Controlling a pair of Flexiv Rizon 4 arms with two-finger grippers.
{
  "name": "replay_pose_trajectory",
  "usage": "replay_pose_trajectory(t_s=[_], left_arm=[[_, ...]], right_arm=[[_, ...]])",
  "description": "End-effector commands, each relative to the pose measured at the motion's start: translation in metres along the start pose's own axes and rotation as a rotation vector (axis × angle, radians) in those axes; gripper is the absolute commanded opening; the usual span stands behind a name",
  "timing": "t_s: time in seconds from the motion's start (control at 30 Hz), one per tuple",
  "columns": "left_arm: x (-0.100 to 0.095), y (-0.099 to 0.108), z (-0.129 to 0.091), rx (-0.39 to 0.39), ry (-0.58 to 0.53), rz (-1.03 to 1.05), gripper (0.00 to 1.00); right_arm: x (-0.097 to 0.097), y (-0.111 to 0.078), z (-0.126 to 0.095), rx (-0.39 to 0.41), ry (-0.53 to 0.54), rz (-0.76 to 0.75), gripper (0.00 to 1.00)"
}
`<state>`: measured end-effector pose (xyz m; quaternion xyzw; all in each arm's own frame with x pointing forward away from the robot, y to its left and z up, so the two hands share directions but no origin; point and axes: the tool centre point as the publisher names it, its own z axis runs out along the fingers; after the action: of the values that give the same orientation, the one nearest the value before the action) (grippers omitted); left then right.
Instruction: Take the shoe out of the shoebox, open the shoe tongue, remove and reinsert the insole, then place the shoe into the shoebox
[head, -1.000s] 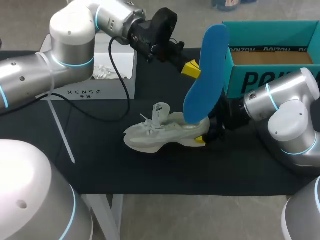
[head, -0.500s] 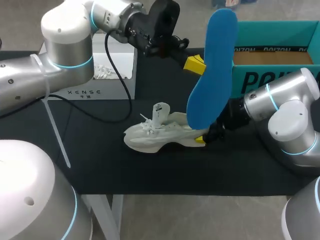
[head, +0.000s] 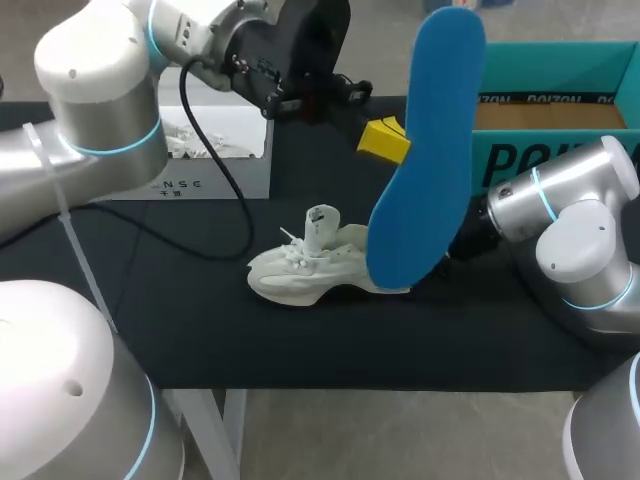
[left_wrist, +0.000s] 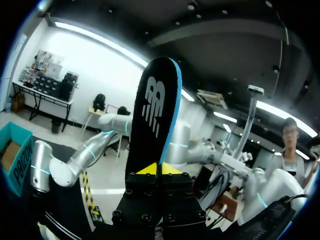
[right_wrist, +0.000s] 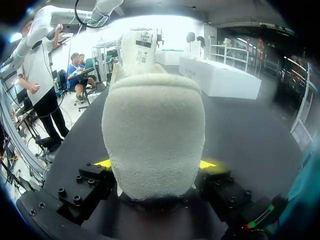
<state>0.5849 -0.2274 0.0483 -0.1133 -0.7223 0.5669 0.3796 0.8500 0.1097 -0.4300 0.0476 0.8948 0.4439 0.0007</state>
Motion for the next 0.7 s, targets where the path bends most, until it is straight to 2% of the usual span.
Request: replay_pose_trajectory(t_s=[0.03,0.4,0.7], left_arm=[[0.026,0.002,0.006,0.029,-0.072,0.0,0.0],[0.05,0.007,0.011,0.102,-0.022,0.077,0.0],[0.051,0.008,0.0,0.12,0.004,0.088,0.0]], right_arm=[[-0.001,-0.002,0.003,0.002,0.0,0.001,0.0],[-0.001,-0.002,0.003,0.002,0.0,0.001,0.0],[-0.001,-0.002,0.003,0.002,0.0,0.001,0.0]])
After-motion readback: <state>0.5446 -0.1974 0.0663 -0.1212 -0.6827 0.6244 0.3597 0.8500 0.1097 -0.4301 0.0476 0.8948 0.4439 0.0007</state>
